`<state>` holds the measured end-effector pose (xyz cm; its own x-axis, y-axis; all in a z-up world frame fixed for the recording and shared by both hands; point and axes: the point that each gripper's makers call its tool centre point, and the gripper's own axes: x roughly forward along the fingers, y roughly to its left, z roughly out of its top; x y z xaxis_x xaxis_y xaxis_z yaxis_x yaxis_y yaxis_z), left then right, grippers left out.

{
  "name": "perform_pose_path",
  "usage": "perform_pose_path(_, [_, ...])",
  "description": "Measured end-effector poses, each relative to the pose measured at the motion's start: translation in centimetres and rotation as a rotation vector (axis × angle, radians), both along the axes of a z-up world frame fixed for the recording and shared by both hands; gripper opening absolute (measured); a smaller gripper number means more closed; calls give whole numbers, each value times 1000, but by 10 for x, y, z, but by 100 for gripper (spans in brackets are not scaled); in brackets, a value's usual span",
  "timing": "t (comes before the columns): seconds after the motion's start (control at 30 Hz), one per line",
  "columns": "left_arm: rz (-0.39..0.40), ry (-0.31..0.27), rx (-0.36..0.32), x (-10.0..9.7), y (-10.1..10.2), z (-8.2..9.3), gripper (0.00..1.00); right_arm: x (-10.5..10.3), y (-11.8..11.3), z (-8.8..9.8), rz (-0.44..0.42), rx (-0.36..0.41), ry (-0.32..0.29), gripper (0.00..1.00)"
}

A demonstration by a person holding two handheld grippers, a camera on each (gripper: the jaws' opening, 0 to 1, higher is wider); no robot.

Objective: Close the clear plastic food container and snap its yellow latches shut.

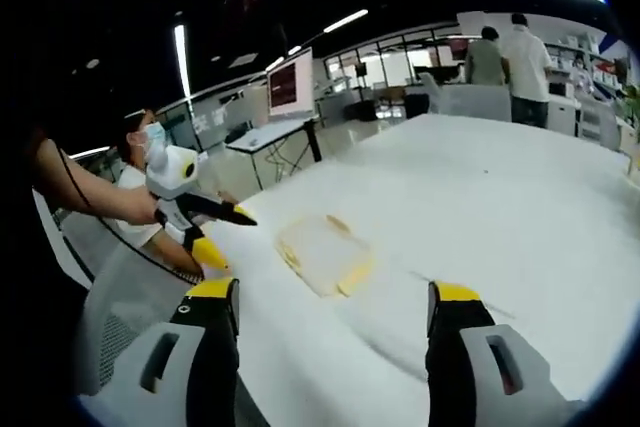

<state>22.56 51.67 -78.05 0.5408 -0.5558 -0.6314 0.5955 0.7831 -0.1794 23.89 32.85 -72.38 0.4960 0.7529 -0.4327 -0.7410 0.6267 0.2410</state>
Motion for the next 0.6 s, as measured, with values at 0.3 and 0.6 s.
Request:
perform_pose_path(0.3, [-120,29,61,15,12,-13,71,7,8,-9,18,-52,13,74])
perform_pose_path(0.6, [-205,56,73,21,16,-19,71,19,14,-8,-17,-54,22,73])
